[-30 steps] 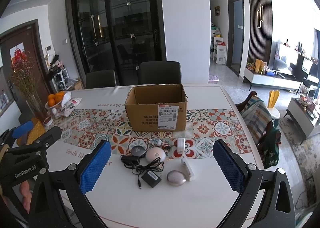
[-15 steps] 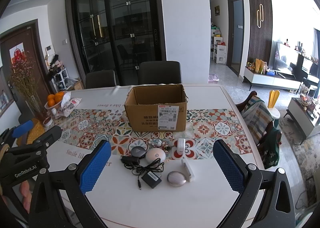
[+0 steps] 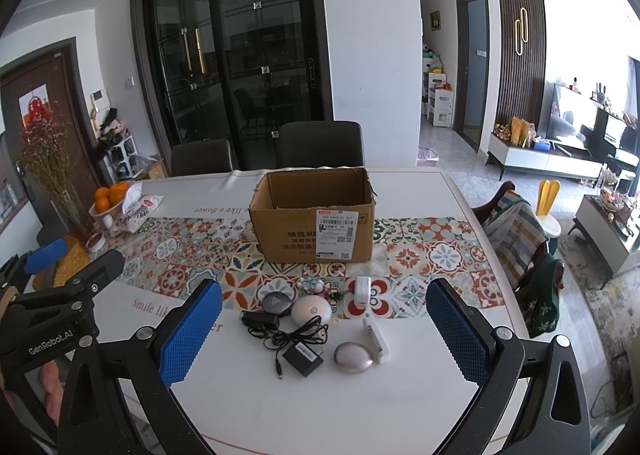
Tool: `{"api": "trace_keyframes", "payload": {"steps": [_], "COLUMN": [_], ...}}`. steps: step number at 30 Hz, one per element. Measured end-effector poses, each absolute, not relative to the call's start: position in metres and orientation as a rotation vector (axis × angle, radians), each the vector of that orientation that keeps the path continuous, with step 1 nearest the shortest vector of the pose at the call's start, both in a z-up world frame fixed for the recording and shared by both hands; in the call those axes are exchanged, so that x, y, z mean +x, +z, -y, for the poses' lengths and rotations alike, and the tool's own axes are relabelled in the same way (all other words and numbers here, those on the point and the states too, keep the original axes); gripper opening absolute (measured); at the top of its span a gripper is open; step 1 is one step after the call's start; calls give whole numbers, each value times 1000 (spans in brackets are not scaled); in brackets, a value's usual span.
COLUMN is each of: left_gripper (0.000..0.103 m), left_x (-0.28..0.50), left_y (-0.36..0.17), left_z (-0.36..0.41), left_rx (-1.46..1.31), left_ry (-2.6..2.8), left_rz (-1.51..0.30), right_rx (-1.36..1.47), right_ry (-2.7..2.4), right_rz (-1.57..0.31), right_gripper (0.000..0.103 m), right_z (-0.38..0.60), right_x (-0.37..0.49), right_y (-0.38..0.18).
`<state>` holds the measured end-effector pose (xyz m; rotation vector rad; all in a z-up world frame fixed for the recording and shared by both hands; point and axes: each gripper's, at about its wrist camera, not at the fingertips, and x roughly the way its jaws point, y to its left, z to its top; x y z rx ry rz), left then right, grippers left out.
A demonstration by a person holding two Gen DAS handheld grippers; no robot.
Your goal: Organize rigid objects
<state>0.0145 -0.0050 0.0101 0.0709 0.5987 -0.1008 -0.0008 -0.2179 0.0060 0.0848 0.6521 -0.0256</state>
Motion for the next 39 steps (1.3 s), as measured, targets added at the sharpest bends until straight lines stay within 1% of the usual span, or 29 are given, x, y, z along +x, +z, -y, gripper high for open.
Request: {"api": "trace_keyframes", "payload": {"steps": [14,24,36,39], "left_gripper": [103,103,103,103], "left_x": [17,26,53,57], "left_y": [10,-2,-57,-69], "left_z": [5,2,14,21], "left_rx": [75,85,112,123], "left_ry": [-105,-112,-175,-172], "left_rz": [-602,-632,-786,-816], "right_rx": [86,85,126,132], "right_ry": [-26,-34,-72,-67], "right_rz": [-655,-677,-829,-874], "right_gripper": [102,102,102,101], "right_z": [218,214,211,216], "right_x": [0,13,34,41], "right_y": [5,-4,-52,-62]}}
